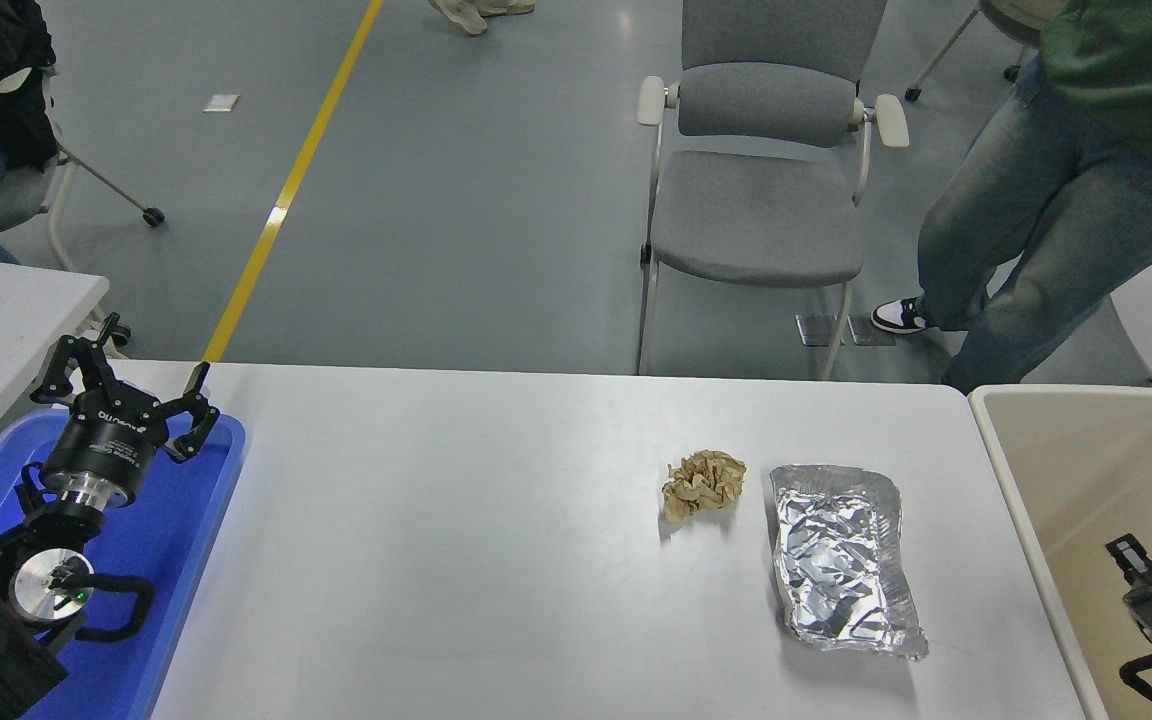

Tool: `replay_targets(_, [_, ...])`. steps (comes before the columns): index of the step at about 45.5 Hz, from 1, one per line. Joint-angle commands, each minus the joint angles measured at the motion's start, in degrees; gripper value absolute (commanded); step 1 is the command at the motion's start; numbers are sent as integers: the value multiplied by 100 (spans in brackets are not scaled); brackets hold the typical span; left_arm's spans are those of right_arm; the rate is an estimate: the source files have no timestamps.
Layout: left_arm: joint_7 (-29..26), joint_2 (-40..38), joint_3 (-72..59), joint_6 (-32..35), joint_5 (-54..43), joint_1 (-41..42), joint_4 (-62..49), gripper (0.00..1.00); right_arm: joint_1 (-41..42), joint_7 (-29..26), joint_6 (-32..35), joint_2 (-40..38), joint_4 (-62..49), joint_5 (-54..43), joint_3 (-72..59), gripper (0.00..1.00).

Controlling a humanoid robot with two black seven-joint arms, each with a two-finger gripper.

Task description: Clean the table surface

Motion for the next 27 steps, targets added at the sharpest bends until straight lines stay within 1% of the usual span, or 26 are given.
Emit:
replay_targets(1, [0,0,0,0,0,0,0,100,30,8,3,-1604,2413,25,1599,100])
replay_targets(5, [0,0,0,0,0,0,0,100,-14,8,3,-2071,3407,25,2171,100])
replay_targets(12, [0,0,0,0,0,0,0,100,-102,17,3,-2423,4752,42,2795,100])
replay_targets(20, [0,0,0,0,0,0,0,100,-252,17,12,-2388,5922,51,3437,100])
replay_targets(27, [0,0,0,0,0,0,0,100,-260,17,3,-2134,6415,51,3763,100])
